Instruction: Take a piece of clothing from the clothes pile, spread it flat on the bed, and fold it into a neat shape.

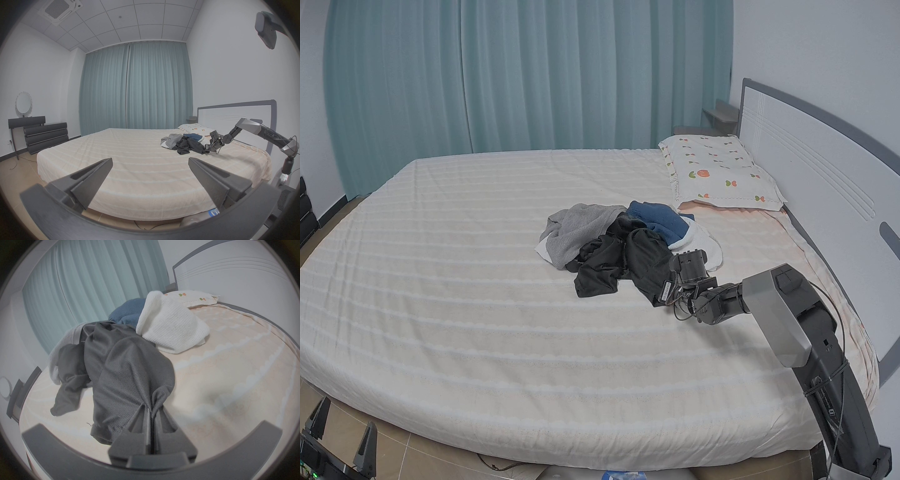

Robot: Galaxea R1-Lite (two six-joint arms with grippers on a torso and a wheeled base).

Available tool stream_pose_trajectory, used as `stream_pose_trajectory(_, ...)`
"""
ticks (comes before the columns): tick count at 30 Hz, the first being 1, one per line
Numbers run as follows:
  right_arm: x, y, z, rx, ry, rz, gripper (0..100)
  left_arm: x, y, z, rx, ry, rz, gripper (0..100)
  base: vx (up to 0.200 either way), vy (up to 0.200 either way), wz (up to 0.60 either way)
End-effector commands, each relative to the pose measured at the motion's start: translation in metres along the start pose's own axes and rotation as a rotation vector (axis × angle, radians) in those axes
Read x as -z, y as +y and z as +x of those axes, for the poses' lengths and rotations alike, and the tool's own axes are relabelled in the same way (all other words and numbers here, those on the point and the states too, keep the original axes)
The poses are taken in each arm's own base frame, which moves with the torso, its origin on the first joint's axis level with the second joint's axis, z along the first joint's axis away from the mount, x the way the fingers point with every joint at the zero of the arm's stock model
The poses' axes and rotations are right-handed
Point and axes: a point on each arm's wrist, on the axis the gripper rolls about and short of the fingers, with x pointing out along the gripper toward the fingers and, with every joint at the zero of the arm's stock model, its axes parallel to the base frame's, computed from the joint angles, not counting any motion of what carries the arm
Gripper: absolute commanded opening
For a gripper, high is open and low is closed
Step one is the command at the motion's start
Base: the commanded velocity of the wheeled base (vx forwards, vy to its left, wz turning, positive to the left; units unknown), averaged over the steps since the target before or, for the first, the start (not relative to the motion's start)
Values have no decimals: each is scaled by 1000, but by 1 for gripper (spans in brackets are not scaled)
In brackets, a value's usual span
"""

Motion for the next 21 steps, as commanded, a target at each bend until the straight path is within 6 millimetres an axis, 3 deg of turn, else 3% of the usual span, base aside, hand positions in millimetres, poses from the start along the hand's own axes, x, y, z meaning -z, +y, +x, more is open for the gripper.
stream_pose_trajectory(1, -29, 5, -31, -13, -24, 52, 0, 5, 0, 0, 0, 0, 0, 100, 0, 0, 0)
stream_pose_trajectory(5, -37, 4, -60, -51, 22, 108, 0, 5, 0, 0, 0, 0, 0, 100, 0, 0, 0)
stream_pose_trajectory(12, -50, -14, -141, -214, 53, 194, 0, 5, 0, 0, 0, 0, 0, 100, 0, 0, 0)
stream_pose_trajectory(13, -50, -14, -141, -214, 53, 194, 0, 5, 0, 0, 0, 0, 0, 100, 0, 0, 0)
stream_pose_trajectory(15, -50, -23, -183, -290, 39, 214, 0, 5, 0, 0, 0, 0, 0, 100, 0, 0, 0)
stream_pose_trajectory(19, -46, -31, -225, -345, 28, 216, 0, 5, 0, 0, 0, 0, 0, 100, 0, 0, 0)
stream_pose_trajectory(21, -48, -40, -256, -367, 13, 219, 0, 5, 0, 0, 0, 0, 0, 100, 0, 0, 0)
